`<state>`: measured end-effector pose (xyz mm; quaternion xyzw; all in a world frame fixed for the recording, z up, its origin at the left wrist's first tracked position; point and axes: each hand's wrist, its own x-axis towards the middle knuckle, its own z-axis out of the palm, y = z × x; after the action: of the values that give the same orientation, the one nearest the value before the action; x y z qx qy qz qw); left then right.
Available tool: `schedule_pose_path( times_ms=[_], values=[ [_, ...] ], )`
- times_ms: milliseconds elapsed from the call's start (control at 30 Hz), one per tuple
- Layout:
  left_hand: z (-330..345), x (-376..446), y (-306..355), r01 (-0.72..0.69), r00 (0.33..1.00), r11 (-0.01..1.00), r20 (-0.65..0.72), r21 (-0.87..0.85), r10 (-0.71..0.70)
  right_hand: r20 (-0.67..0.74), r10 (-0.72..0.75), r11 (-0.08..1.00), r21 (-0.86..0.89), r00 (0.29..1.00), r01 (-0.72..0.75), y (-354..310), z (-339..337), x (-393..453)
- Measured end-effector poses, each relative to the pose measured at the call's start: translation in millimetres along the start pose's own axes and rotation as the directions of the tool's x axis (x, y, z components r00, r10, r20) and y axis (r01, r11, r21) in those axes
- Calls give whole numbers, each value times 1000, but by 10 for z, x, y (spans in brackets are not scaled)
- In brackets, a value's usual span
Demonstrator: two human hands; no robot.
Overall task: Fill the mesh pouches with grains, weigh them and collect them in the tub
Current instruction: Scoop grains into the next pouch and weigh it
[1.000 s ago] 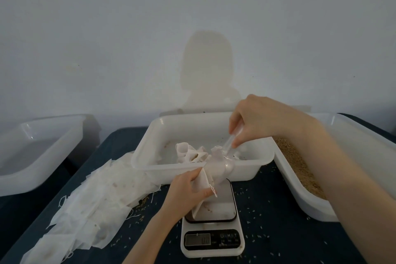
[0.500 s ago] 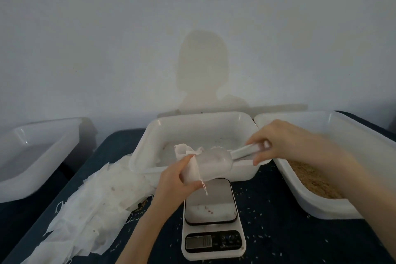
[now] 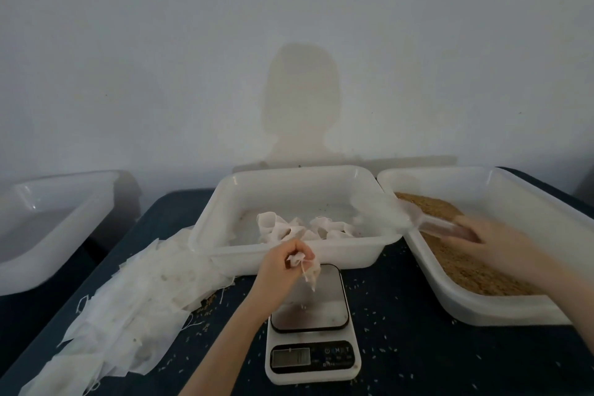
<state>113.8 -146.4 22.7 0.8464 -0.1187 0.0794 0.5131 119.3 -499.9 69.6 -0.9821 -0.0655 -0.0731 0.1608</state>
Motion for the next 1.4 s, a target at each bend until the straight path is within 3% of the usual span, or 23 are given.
schedule_pose_path(
  times_ms=[167, 267, 367, 500, 633, 733, 933, 1067, 1167, 1300, 1400],
  values=[
    [-45, -93, -220, -68, 998, 951, 37, 303, 60, 26, 212, 975, 57, 977, -213, 221, 82, 5],
    [-120, -96, -393, -35, 999, 917, 29, 398, 26, 110, 313, 949, -63, 943, -307, 316, 192, 70],
    [-102, -92, -444, -19, 997, 922, 78, 388, -13, 180, 365, 925, -181, 914, -334, 344, 314, 151],
    [-20, -130, -353, -72, 979, 947, 203, 313, 7, 310, 369, 926, -207, 876, -317, 242, 407, 257],
    [-46, -135, -303, -67, 978, 959, 208, 275, 9, 345, 393, 909, -288, 852, -303, 141, 426, 305],
    [-103, -180, -316, -87, 982, 967, 186, 241, 42, 250, 375, 901, -326, 893, -287, 37, 377, 260],
    [-298, -214, -357, -81, 997, 995, 20, 60, 80, -119, 237, 920, -291, 964, -262, -368, 297, 176],
    [-336, -219, -486, -66, 974, 998, -219, -23, 59, -315, 111, 992, -24, 943, -124, -911, 320, 113],
    [-326, -250, -604, -34, 932, 992, -363, -119, -11, -389, -18, 1000, 8, 921, 23, -1205, 553, 63],
    [-327, -308, -786, 32, 909, 980, -403, -197, -110, -489, -147, 969, 103, 860, 224, -1260, 976, 7],
    [-331, -319, -877, 111, 894, 975, -410, -193, -183, -483, -218, 919, 191, 848, 345, -1120, 1308, -42]
  ],
)
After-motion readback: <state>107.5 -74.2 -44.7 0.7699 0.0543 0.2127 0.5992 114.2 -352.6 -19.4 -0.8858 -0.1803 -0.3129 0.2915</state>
